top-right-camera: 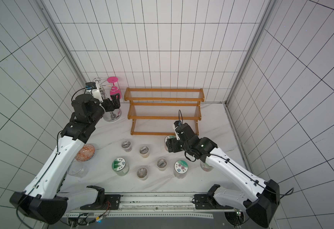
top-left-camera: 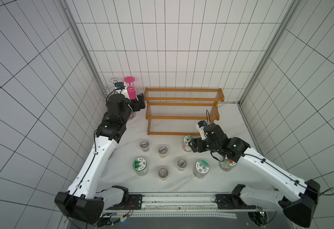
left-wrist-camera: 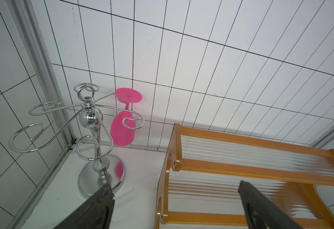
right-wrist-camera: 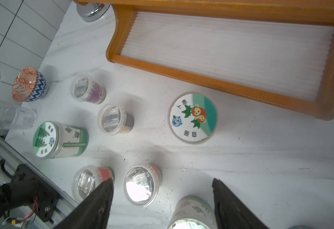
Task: Place the seed container on the shelf
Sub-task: Pick up the seed jar at the center of the board.
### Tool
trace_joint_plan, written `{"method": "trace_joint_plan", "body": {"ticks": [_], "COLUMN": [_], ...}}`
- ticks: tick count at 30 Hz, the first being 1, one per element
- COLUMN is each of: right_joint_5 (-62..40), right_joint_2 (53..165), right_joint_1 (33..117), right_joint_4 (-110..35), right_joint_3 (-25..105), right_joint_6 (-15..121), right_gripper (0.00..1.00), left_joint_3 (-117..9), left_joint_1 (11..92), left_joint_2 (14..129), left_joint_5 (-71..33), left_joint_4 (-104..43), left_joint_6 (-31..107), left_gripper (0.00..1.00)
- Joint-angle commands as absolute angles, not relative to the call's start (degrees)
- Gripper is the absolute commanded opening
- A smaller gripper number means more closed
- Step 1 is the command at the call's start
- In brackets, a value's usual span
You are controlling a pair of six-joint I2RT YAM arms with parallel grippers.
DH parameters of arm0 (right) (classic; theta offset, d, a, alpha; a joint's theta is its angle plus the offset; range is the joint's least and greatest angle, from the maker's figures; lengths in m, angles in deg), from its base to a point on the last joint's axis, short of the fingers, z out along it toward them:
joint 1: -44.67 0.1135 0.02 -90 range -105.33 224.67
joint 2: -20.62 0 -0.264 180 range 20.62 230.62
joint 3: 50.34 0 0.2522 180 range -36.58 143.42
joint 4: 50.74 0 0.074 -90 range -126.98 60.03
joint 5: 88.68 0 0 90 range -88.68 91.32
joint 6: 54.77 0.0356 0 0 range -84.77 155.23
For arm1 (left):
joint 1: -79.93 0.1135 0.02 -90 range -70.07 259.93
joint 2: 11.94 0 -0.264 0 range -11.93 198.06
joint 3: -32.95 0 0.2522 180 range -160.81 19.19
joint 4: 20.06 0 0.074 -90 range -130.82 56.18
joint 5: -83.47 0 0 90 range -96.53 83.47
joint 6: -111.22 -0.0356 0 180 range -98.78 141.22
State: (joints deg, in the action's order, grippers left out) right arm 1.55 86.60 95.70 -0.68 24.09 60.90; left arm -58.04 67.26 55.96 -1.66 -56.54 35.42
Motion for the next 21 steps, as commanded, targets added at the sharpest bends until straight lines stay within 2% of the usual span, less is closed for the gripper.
{"method": "trace_joint_plan", "body": {"ticks": [1,8,14,21], "right_joint_5": [7.0,11.7,13.0,12.2], "right_joint_2": [89.5,96.6,101.2,106.7], "right_joint_1": [101.4,110.6,112.7,113.4], "right_joint_4": [0.5,-0.9,-1.9,-3.1], "right_joint_3": [26.0,26.0,24.5,25.0], "right_joint_6": [64.7,69.0,73.3,74.0], "right_gripper": [0.82,0.86,0.90,0.92], "left_joint_3": [-54.1,-45.8,-39.7,-36.0], "left_joint_1": [67.2,67.2,67.2,67.2], "left_joint_2": [52.2,40.8,35.3,33.0], "left_joint_5": [-8.1,-15.7,-24.5,-26.1], "left_joint_4": [-62.3,-68.4,-69.4,-70.8], "left_joint_6": [37.6,41.2,42.7,42.9], "left_gripper": [0.99,0.99,0.99,0.99]}}
